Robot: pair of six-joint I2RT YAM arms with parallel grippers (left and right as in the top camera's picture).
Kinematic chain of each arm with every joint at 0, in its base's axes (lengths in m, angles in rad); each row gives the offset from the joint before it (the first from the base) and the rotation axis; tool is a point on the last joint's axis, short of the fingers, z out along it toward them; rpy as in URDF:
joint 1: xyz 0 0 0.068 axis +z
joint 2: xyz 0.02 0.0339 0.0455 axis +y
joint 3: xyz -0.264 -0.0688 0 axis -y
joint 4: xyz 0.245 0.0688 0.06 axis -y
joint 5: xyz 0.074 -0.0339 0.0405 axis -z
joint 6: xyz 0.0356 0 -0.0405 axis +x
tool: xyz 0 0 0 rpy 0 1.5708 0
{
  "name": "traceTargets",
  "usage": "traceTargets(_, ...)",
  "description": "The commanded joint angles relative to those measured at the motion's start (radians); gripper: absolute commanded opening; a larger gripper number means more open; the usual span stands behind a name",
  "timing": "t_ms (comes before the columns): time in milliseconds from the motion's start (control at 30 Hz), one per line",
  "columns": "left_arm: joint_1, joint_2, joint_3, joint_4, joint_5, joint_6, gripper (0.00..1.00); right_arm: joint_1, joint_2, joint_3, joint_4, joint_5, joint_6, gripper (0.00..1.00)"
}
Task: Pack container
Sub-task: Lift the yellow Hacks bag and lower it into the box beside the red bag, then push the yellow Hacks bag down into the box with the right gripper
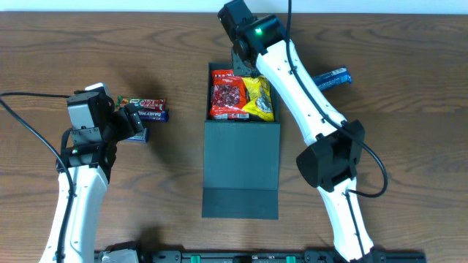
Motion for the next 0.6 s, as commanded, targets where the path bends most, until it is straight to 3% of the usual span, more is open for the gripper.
traceTargets(0,0.002,0.004,0.027,-0.001,0.0,-0.004,0.95,-0.021,0.004,-0.016,0.002,0.0,-0.021,0.02)
traceTargets(267,0.002,0.004,0.027,0.0,0.0,-0.004,0.95,-0.072,0.013,-0.176,0.043,-0.096,-0.022,0.01)
traceTargets(567,0.002,0.004,0.027,0.0,0.0,-0.004,0.95,-0.072,0.013,-0.307,0.179,-0.249,-0.128,0.01)
